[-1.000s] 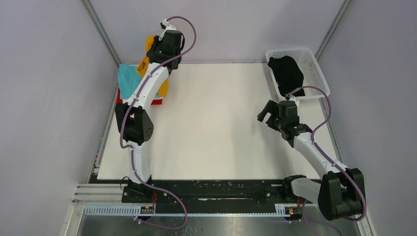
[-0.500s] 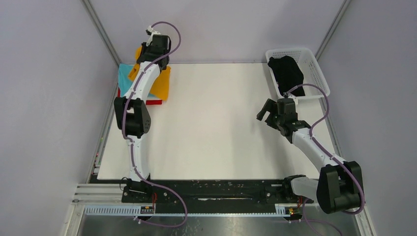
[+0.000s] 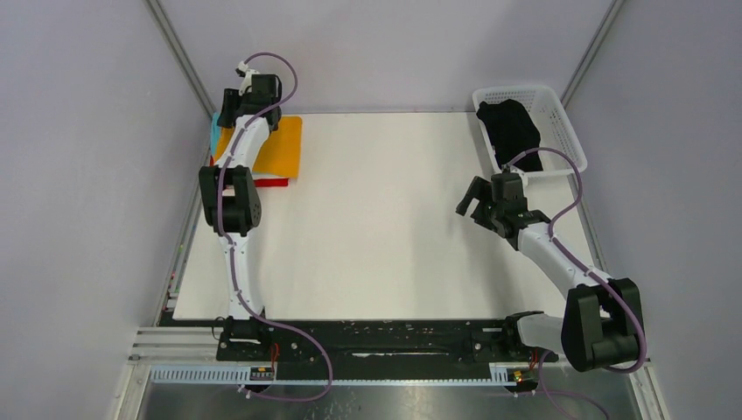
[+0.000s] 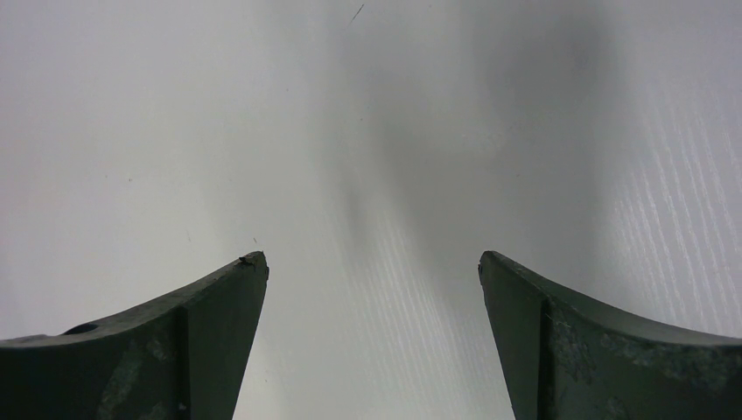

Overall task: Fold and stack the t-shirts
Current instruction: Put the neatly folded tshirt into the corner of the board with the left arm, then reset both arms

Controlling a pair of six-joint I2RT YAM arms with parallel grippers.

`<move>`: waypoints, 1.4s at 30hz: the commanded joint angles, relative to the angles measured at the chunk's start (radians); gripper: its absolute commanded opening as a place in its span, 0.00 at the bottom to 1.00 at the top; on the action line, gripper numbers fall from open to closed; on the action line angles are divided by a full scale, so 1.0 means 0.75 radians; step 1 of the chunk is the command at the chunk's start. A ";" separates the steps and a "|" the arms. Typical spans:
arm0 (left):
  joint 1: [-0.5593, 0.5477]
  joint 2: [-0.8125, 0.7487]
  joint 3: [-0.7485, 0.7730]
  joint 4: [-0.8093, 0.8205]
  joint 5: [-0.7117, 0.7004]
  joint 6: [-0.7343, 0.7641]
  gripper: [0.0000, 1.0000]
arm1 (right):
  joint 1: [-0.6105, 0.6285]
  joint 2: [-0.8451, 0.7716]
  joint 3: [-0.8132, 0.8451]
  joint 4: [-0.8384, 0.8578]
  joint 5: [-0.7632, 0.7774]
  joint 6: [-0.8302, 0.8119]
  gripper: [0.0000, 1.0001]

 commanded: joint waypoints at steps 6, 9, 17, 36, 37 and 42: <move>0.040 -0.071 0.018 -0.156 0.132 -0.359 0.99 | -0.004 -0.073 0.068 -0.084 0.036 -0.022 1.00; 0.039 -0.172 -0.059 -0.207 0.279 -0.526 0.99 | -0.003 -0.122 0.049 -0.091 0.040 -0.013 0.99; 0.029 -0.476 -0.405 -0.134 0.753 -0.873 0.99 | -0.004 -0.230 -0.037 -0.102 0.056 -0.013 1.00; -0.184 -1.593 -1.815 0.458 1.384 -0.979 0.99 | -0.004 -0.547 -0.271 0.028 0.138 -0.045 0.99; -0.188 -1.633 -1.875 0.511 1.413 -0.998 0.99 | -0.004 -0.568 -0.294 0.061 0.151 -0.027 1.00; -0.198 -1.708 -1.958 0.572 1.404 -1.045 0.99 | -0.004 -0.693 -0.386 0.085 0.242 -0.050 0.99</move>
